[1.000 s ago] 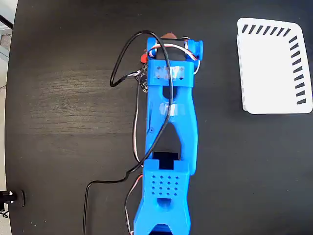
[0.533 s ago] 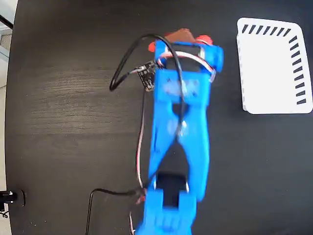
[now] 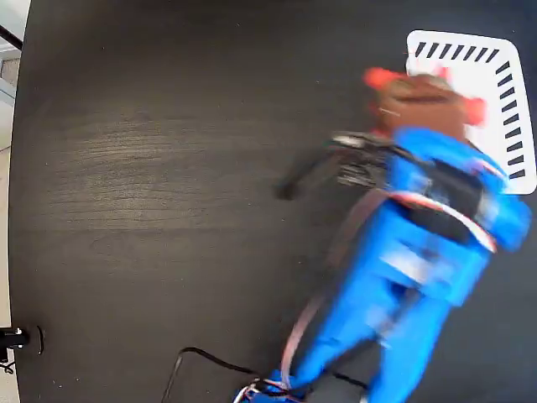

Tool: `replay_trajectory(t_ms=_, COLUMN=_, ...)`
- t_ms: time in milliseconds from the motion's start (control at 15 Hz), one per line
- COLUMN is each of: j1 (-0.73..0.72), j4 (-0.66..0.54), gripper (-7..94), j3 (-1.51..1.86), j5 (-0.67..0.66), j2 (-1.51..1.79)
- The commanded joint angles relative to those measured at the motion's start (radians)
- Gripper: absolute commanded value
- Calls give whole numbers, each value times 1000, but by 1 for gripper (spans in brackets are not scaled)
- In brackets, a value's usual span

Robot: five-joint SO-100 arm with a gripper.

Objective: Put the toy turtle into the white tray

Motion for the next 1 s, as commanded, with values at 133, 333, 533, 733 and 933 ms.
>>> replay_trajectory(t_ms=133, j1=158, j4=-83, gripper=0, j3=-147, j5=46, j2=-44)
replay_trajectory(t_ms=333, j1=155, j4=-160, gripper=0, j3=-245, j5=78, j2=-209)
replay_trajectory(t_ms=533, j1=127, j4=-186, gripper=0, j3=-414, j5=117, j2=-371)
replay_trajectory(t_ms=733, j1=98, j4=-218, gripper=0, j3=-526, j5=138, j2=-506)
replay_trajectory(t_ms=933, j1=77, j4=-216, gripper=0, j3=-545, j5=133, j2=-558)
